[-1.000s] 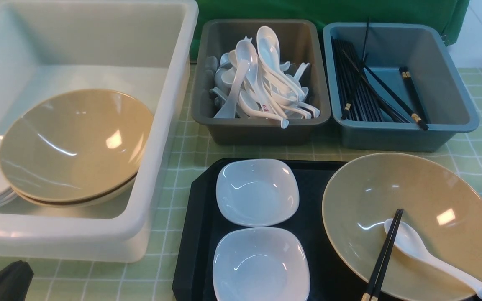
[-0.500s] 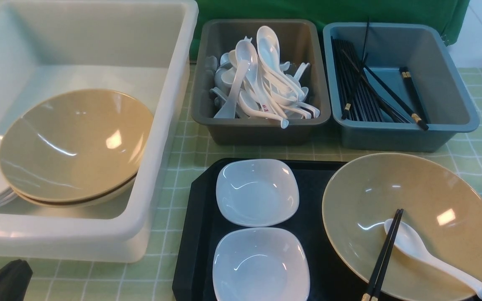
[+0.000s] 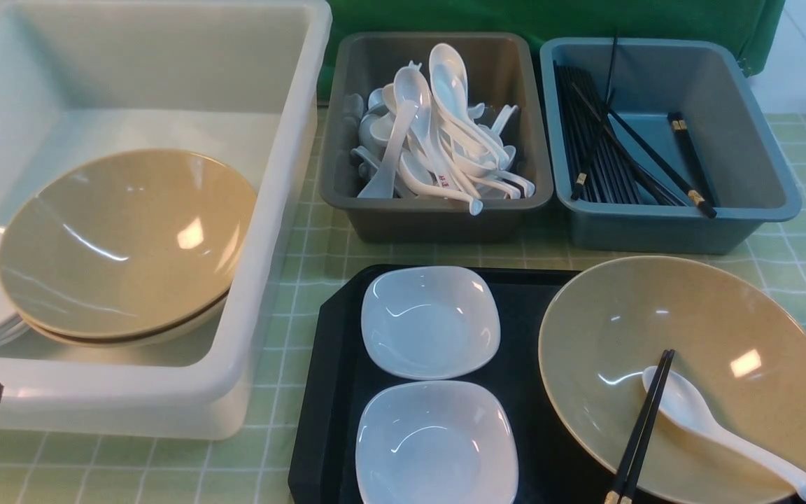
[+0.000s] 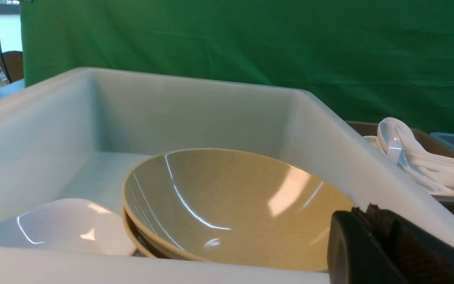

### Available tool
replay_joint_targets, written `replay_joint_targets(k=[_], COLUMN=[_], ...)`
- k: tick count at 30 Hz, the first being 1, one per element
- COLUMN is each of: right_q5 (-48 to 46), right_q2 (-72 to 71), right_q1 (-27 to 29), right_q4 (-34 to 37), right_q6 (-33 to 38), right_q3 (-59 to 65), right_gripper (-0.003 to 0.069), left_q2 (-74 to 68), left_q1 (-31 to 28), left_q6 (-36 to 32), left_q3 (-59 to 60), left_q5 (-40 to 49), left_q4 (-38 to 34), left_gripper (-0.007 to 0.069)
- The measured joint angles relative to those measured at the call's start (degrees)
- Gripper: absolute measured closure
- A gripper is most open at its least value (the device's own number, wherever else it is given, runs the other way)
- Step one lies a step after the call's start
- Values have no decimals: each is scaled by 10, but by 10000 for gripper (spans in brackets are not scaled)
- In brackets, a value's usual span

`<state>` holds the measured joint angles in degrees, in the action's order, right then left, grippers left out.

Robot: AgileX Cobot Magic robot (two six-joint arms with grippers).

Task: On green table put chopsticks spoon bowls plates into blue grey white boxes.
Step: 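Move the grippers toward the tableware on the black tray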

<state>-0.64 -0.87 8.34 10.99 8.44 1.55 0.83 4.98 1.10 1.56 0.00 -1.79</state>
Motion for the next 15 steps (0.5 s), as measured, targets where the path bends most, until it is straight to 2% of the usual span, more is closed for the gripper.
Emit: replay_joint_targets(k=[2,4,7,12,15], right_q5=[6,31,77,128,117], right_q2=[0,0,0,0,0], right_q1=[0,0,0,0,0], right_q4=[0,0,2,4,6], right_q6=[-17,-68,-149,-178,-188], right_q3=[0,0,0,0,-21], right_gripper=[424,424,424,424,424], left_q2=[0,0,0,0,0], left_q1=[0,0,0,0,0], left_q6=[0,5,57,93,128], left_q3=[0,0,0,0,-10], left_q5=[-7,-32,-91,-167,-183], left_q4=[0,-7,-48,-74,-85], left_gripper=[626,626,626,626,626])
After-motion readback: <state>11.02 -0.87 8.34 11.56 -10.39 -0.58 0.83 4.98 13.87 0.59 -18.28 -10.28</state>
